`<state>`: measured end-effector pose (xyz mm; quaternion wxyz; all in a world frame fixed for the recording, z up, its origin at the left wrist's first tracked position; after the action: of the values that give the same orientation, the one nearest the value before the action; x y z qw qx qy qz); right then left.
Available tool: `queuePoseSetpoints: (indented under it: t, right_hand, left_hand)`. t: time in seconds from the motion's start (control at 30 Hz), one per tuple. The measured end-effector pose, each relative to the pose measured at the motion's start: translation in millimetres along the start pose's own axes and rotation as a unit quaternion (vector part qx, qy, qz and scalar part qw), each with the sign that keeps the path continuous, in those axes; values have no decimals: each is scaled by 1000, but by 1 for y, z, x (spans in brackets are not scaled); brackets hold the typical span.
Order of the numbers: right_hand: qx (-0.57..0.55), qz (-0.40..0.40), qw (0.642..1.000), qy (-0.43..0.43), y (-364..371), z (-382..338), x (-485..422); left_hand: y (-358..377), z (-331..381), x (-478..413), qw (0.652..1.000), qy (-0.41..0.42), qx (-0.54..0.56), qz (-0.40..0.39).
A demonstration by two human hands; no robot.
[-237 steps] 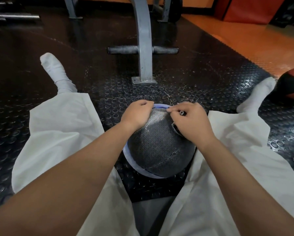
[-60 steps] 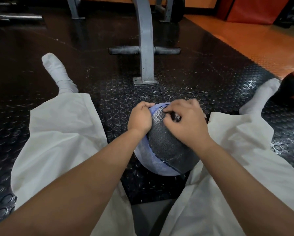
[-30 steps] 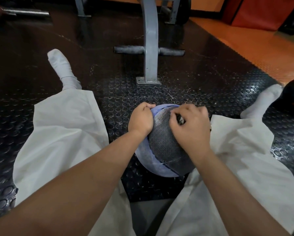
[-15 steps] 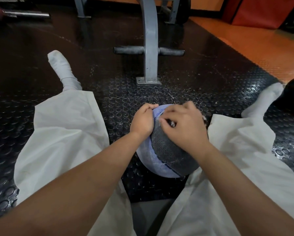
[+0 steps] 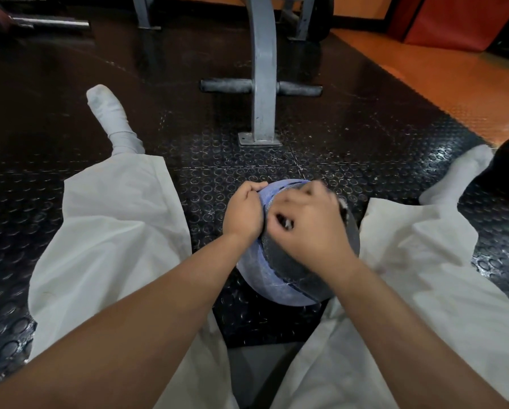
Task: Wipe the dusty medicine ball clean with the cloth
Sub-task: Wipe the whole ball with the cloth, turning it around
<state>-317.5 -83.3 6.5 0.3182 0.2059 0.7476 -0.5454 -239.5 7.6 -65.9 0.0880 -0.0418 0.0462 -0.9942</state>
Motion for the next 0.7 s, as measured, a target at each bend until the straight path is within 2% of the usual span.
queuePoseSetpoints:
  t: [0.07, 0.13, 0.2, 0.3, 0.33, 0.37, 0.47, 0.57, 0.63, 0.7]
  right_hand:
    - [-14, -32, 996, -85, 1, -17, 11]
    - [-38, -61, 991, -112, 0, -13, 9]
    - [-51, -57, 996, -54, 0, 4, -7]
    - [-30, -69, 990, 122, 5, 40, -31]
    - [-19, -67, 987, 145, 7, 45, -32]
    - [-11, -60, 988, 140, 8, 45, -31]
    - [-17, -27, 999, 41, 0, 22, -16]
    - [-50, -66, 996, -26, -5, 18, -8]
    - [-80, -94, 992, 6, -4, 37, -13]
    - [-101, -74, 986, 110, -4, 65, -22]
  left_hand:
    - [-1, -1, 0, 1000, -12, 17, -7]
    - [-2, -1, 3, 1000, -6, 15, -15]
    - [-1, 0, 5, 1000, 10, 1, -17]
    - [4, 5, 9, 999, 31, -37, -12]
    - [7, 6, 10, 998, 33, -43, -10]
    - [10, 8, 9, 998, 33, -46, -10]
    - [15, 12, 6, 999, 24, -42, -17]
    - [17, 13, 8, 998, 35, -43, -36]
    - [21, 12, 10, 997, 51, -47, -47]
    - [27, 14, 12, 996, 56, -56, -49]
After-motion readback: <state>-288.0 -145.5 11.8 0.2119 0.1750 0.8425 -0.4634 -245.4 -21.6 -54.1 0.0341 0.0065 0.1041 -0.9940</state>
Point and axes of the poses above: each hand's wrist, its own x-axis away from the middle knuckle, its own y-axis out of the palm, z = x × y, the point moved 6 cm from there along -x, towards the middle knuckle, and after that the axes turned 13 degrees about z, right-handed, at the moved point
